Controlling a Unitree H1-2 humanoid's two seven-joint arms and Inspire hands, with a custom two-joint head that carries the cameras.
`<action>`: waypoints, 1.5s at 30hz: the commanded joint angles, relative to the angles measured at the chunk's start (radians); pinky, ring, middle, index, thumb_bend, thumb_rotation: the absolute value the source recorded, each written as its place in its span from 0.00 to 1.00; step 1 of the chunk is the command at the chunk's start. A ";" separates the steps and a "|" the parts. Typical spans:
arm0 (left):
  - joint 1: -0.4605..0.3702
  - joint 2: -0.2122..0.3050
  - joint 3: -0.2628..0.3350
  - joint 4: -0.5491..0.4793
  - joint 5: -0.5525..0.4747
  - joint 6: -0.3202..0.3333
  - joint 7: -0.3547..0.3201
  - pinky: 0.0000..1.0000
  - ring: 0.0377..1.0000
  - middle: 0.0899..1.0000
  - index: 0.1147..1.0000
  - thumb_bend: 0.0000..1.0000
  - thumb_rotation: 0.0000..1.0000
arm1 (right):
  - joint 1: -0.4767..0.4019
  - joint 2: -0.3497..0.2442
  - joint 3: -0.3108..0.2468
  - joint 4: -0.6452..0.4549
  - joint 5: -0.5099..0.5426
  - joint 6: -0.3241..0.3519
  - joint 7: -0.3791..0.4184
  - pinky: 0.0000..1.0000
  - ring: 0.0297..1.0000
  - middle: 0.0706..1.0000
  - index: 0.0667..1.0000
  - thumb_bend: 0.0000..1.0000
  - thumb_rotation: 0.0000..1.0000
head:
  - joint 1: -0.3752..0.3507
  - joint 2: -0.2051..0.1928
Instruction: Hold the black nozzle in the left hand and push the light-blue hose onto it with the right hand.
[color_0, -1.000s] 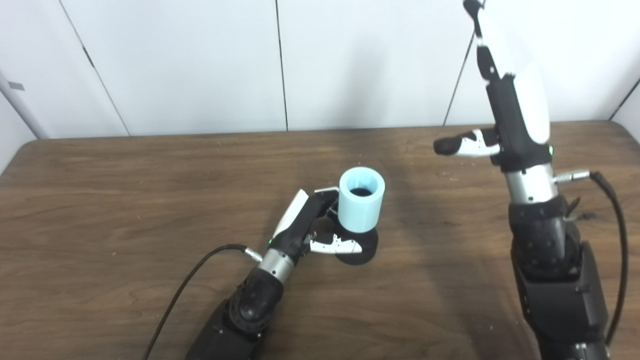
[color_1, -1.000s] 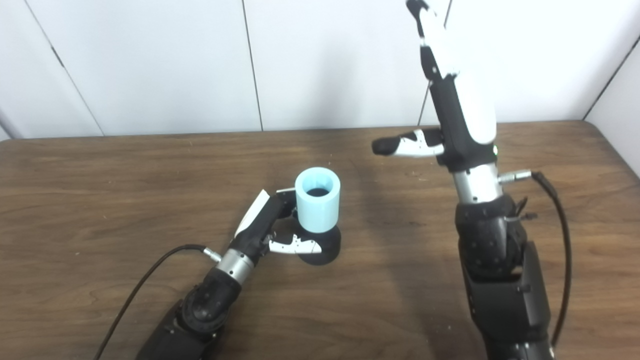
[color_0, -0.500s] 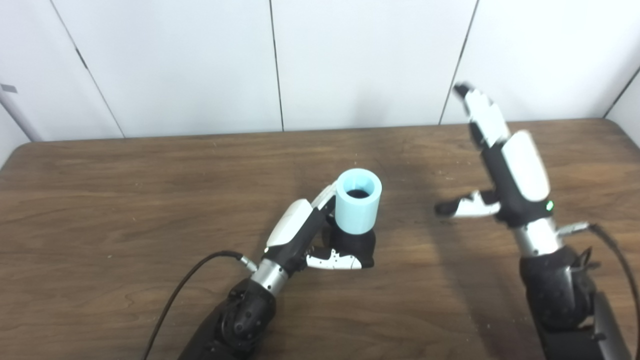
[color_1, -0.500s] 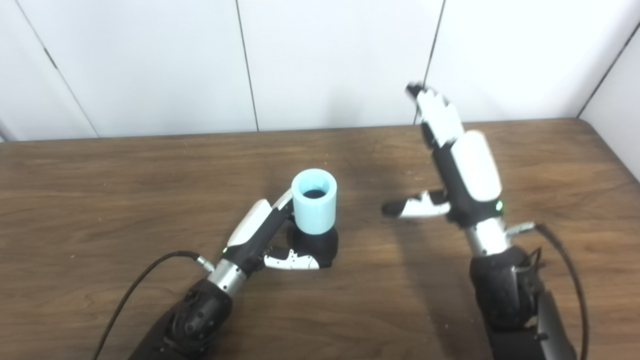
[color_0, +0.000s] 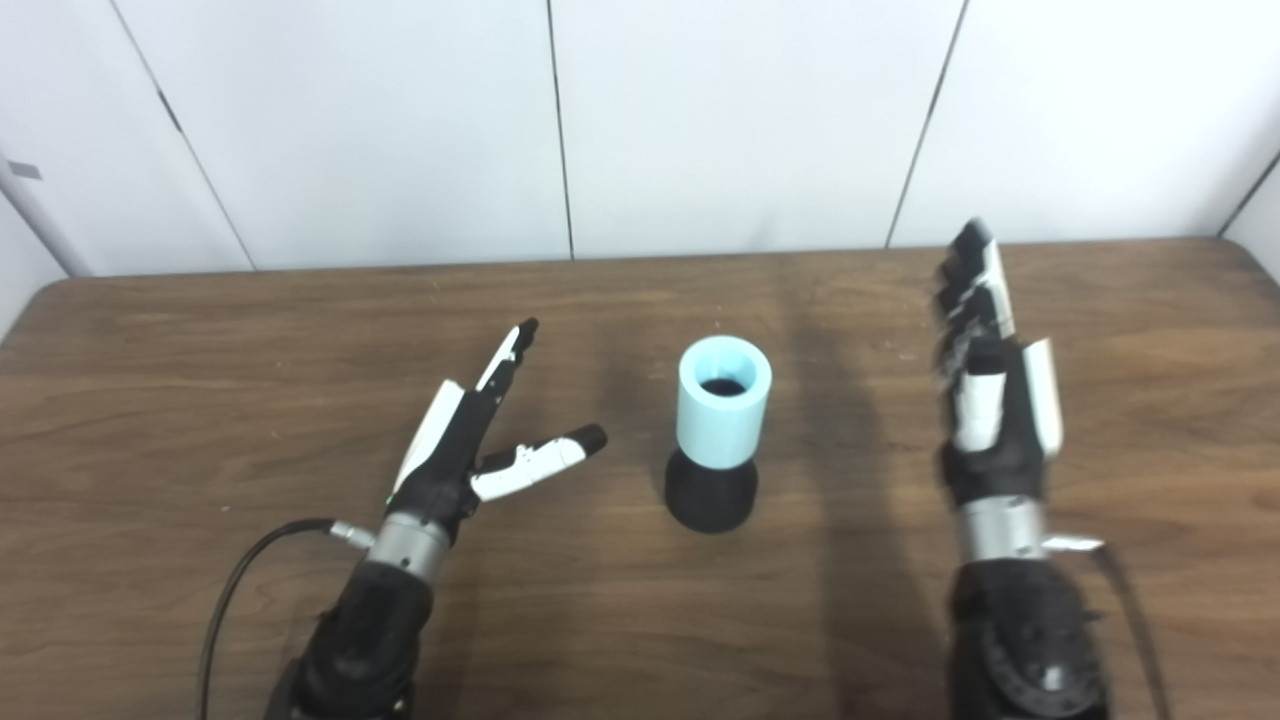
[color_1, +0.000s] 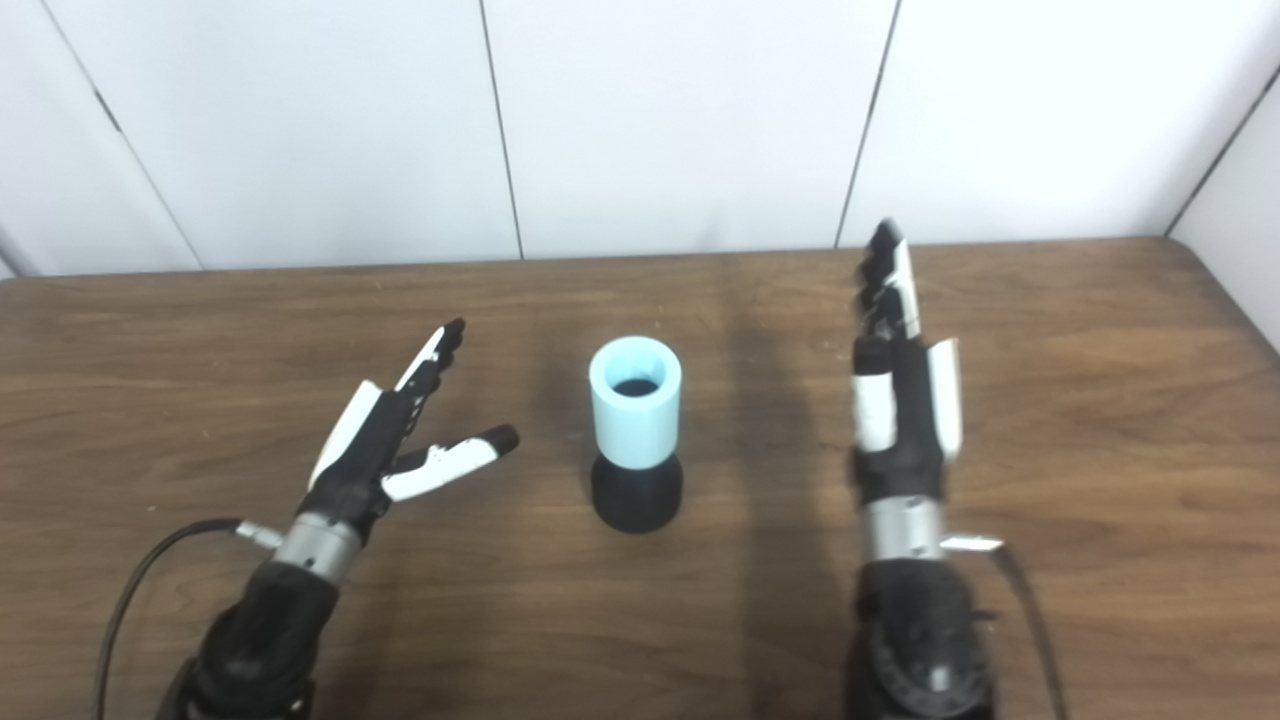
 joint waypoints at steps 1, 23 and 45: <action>0.034 -0.013 0.035 -0.071 -0.061 -0.026 0.015 1.00 1.00 1.00 1.00 1.00 0.66 | 0.015 -0.004 -0.017 -0.057 0.033 0.010 -0.004 1.00 1.00 1.00 1.00 0.82 1.00 | -0.001 -0.002; 0.180 -0.226 0.082 -0.104 -0.221 -0.071 0.122 1.00 1.00 1.00 1.00 0.96 1.00 | 0.113 -0.093 0.068 0.067 -0.021 -0.055 0.027 1.00 1.00 1.00 1.00 0.79 1.00 | -0.002 -0.014; 0.159 -0.199 0.072 -0.058 -0.181 -0.097 0.143 1.00 1.00 1.00 1.00 0.79 1.00 | 0.082 -0.074 0.072 0.093 -0.047 -0.040 0.000 1.00 1.00 1.00 1.00 0.79 1.00 | -0.044 -0.017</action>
